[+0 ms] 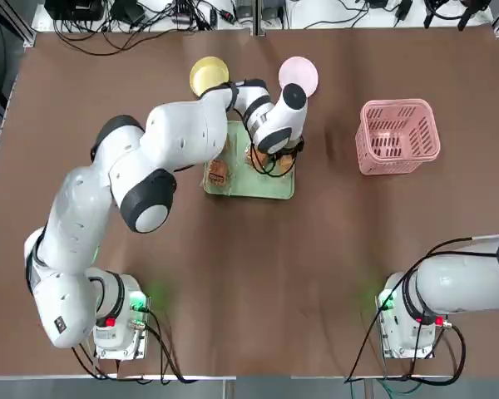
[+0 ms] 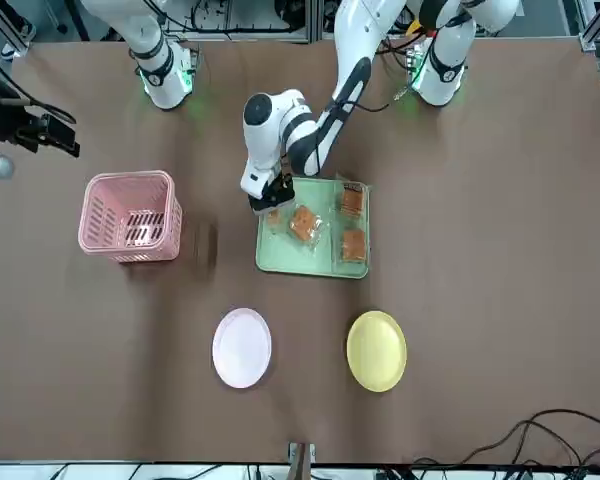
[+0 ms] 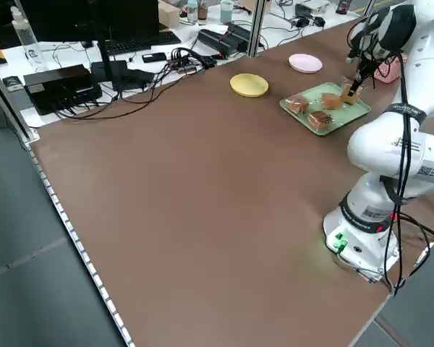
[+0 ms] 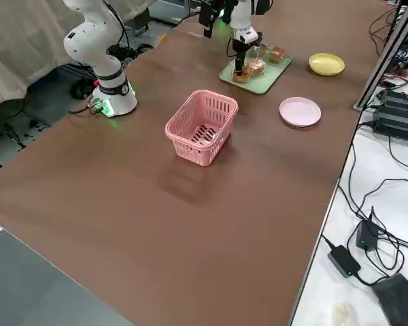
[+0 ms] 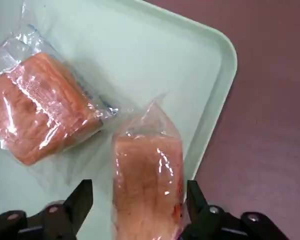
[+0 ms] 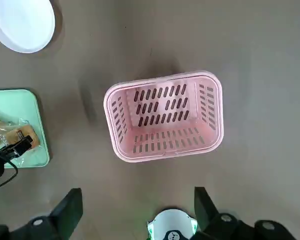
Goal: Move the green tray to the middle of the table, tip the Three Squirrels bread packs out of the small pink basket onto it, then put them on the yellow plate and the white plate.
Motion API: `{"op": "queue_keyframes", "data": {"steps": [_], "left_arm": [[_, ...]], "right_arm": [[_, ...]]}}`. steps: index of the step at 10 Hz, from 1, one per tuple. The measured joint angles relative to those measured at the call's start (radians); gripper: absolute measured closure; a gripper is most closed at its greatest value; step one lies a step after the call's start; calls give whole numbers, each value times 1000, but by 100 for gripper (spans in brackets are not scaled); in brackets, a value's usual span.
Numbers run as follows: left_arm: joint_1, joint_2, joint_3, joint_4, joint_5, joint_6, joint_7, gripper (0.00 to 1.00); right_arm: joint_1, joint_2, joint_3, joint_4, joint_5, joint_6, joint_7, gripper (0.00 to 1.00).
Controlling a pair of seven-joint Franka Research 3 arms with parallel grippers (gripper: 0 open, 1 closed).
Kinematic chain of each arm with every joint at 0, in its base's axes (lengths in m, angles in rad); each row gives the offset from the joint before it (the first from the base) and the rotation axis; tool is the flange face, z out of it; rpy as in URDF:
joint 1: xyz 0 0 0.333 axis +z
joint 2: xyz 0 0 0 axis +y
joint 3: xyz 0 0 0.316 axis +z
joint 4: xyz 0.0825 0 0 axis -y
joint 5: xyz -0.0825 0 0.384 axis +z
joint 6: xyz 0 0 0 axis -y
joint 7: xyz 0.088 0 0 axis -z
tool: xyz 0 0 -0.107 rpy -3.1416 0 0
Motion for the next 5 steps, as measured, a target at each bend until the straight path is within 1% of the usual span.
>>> {"op": "queue_keyframes", "data": {"steps": [2,3,5], "left_arm": [[2,-14,6,15,0,-7,0,11],[6,-40,10,22,0,-36,1,9],[18,-115,22,27,0,-134,25,9]], "right_arm": [[0,0,0,0,0,0,0,1],[0,0,0,0,0,0,0,1],[0,0,0,0,0,-1,0,1]]}}
